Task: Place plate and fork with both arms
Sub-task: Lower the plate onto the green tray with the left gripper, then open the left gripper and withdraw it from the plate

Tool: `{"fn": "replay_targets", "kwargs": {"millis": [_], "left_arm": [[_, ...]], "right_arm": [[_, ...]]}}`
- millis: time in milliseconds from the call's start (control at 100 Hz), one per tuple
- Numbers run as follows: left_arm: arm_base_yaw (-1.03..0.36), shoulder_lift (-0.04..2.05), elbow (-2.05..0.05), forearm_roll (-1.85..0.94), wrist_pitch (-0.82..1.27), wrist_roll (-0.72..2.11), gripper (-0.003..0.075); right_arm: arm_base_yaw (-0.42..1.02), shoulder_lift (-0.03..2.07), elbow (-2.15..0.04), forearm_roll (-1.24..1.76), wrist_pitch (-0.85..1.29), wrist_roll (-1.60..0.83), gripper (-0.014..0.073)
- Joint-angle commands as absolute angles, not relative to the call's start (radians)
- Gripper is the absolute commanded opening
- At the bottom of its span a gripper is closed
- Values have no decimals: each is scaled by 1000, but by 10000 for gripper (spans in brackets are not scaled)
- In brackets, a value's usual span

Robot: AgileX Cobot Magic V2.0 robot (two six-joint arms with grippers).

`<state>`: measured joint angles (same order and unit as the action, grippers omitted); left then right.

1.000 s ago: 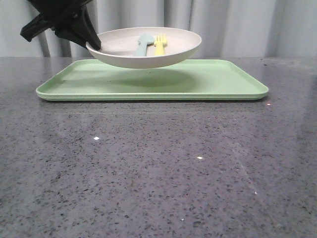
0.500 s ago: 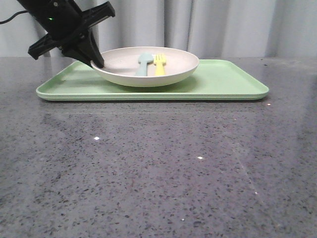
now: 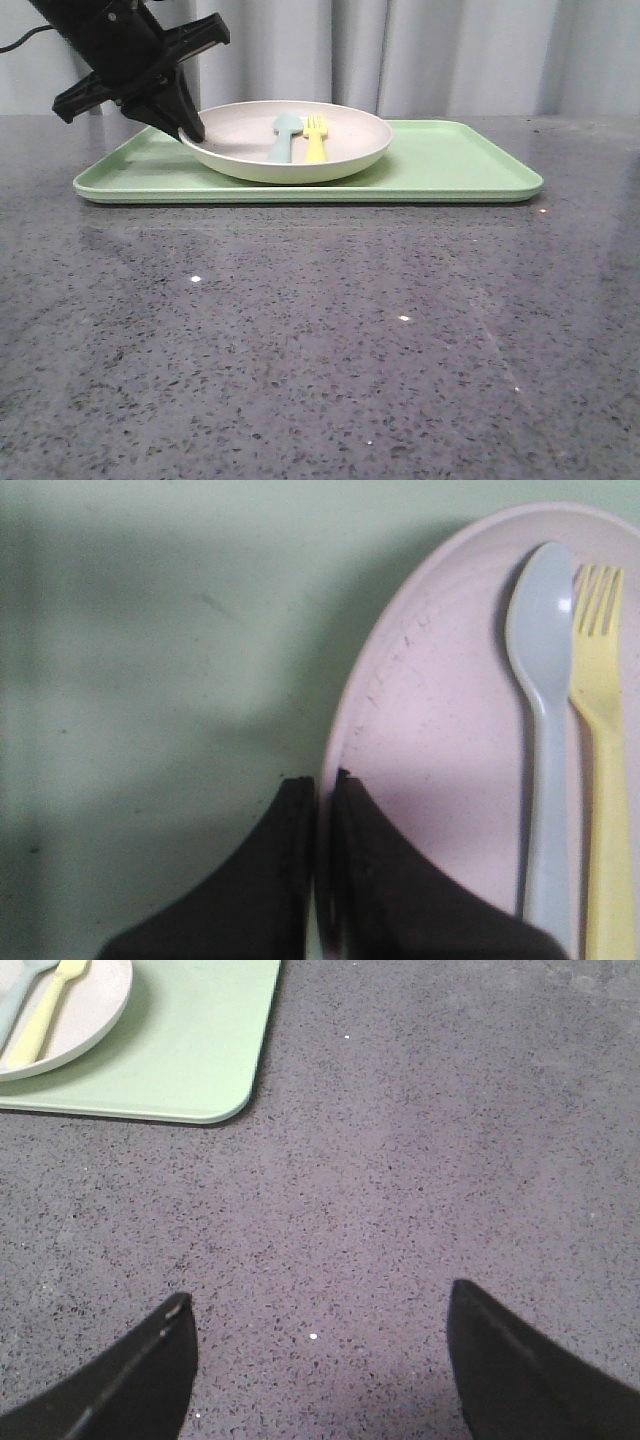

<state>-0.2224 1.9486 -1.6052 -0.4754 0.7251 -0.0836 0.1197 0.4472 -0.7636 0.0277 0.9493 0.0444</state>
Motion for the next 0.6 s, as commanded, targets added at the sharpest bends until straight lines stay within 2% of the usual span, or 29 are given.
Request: {"fn": "replay_targets", "kwargs": {"millis": [0,590], "left_arm": [[-233,1905,-1642,-491,680,-131,-21],[-233,1914,-1642,-487,709,-133,-19]], "right_arm": [[114,463,-791,26,882,38,529],[114,463,-791,26,882,38,529]]}}
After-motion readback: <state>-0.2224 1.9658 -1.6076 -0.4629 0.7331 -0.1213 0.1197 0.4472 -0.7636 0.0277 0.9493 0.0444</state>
